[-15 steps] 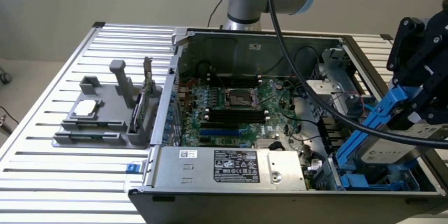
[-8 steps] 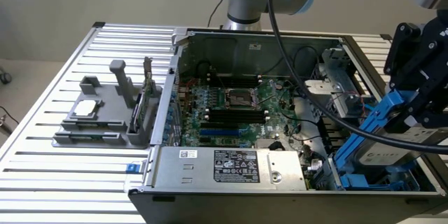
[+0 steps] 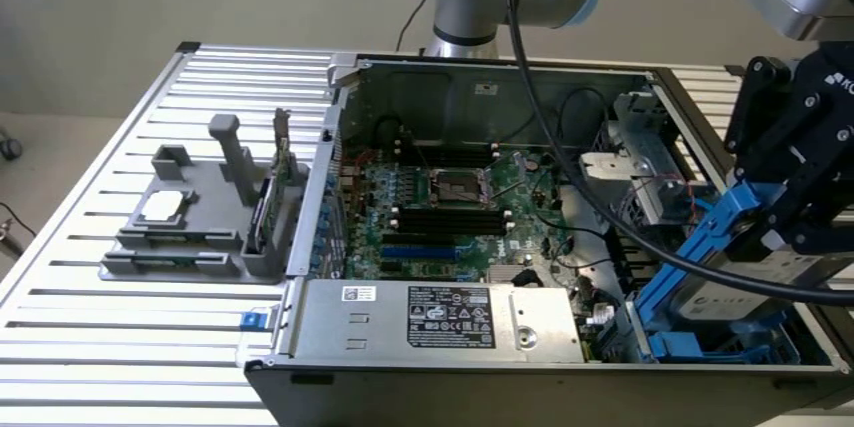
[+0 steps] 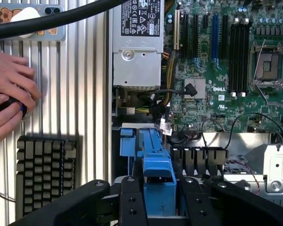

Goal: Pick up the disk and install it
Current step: 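Insert the disk into the insertion slot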

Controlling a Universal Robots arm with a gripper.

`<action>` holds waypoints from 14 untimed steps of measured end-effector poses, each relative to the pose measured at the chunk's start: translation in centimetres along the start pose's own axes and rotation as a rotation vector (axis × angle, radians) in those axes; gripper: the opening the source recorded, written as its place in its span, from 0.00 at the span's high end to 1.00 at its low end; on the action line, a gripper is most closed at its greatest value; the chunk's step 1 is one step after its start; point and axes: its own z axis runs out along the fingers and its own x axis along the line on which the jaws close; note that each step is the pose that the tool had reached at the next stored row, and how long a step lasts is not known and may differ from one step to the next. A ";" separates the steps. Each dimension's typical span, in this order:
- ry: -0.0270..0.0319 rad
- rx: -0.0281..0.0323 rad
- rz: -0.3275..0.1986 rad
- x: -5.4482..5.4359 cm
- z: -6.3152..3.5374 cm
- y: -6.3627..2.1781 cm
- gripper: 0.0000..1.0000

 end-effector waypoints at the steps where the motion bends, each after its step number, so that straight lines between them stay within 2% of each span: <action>1: 0.0000 0.0003 0.000 0.0 0.12 0.00 0.67; 14: 0.0001 0.0079 0.000 0.0 2.11 0.12 0.67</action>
